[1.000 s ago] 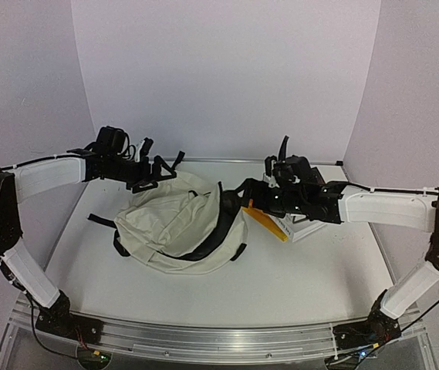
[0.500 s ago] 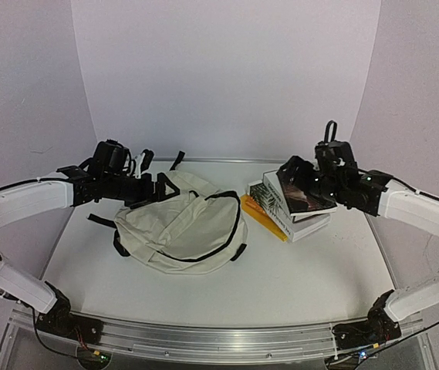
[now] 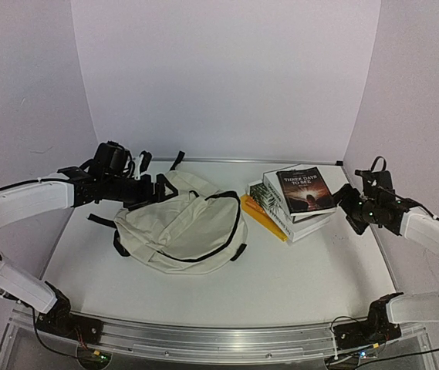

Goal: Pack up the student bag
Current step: Unzip the student bag at the center of the board.

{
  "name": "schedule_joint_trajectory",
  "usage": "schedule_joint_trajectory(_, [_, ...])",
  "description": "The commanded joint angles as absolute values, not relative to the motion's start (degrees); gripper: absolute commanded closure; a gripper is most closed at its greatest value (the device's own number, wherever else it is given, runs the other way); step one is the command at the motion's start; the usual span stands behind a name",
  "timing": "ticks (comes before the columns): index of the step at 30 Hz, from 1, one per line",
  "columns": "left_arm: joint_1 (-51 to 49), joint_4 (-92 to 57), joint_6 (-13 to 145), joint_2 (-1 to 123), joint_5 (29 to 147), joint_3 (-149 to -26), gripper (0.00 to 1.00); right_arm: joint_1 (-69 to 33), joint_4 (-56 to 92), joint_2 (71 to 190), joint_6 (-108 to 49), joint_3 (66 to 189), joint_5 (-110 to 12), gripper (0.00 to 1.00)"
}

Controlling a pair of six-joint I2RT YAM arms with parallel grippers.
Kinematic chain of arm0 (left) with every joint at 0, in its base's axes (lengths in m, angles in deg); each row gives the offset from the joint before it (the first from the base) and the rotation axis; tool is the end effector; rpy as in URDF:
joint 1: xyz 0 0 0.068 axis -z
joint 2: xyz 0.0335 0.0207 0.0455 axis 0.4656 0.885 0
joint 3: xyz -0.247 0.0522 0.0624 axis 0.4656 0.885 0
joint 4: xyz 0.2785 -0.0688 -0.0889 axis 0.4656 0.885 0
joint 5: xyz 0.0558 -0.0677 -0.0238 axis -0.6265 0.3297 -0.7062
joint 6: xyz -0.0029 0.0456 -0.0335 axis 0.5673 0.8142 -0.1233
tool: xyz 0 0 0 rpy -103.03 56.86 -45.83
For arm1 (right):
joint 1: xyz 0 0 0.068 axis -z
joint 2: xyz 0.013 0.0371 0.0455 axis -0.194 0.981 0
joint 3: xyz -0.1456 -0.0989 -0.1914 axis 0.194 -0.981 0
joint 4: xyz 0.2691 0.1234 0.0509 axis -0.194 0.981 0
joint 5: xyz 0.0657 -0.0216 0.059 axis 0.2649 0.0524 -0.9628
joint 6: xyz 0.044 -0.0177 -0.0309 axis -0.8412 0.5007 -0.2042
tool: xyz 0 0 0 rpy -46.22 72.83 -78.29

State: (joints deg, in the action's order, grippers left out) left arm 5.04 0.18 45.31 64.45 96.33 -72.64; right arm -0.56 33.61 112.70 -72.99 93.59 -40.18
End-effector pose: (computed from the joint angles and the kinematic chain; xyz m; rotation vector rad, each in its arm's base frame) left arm 0.2875 -0.1985 0.2437 0.1886 2.3447 -0.9089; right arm 0.2794 0.0576 0.2223 0.7539 2.1518 0.5708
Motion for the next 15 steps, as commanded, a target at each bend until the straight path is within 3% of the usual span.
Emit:
schedule_joint_trajectory(1, [4.9, 1.0, 45.5, 64.9, 96.1, -73.4, 0.00, -0.4, 25.0, 113.3, -75.4, 91.2, -47.4, 0.13])
schedule_joint_trajectory(4, [5.0, 1.5, 45.5, 64.8, 96.2, -73.5, 0.00, -0.4, 23.8, 114.6, -75.4, 90.8, -45.9, 0.21])
schedule_joint_trajectory(11, [4.9, 2.6, 45.7, 63.6, 95.1, -73.7, 0.00, -0.2, 18.2, 117.9, -76.6, 88.6, -46.3, 0.30])
schedule_joint_trajectory(15, [4.9, 3.3, 45.8, 63.2, 94.9, -73.9, 0.00, -0.2, 13.1, 119.9, -77.5, 87.8, -48.0, 0.44])
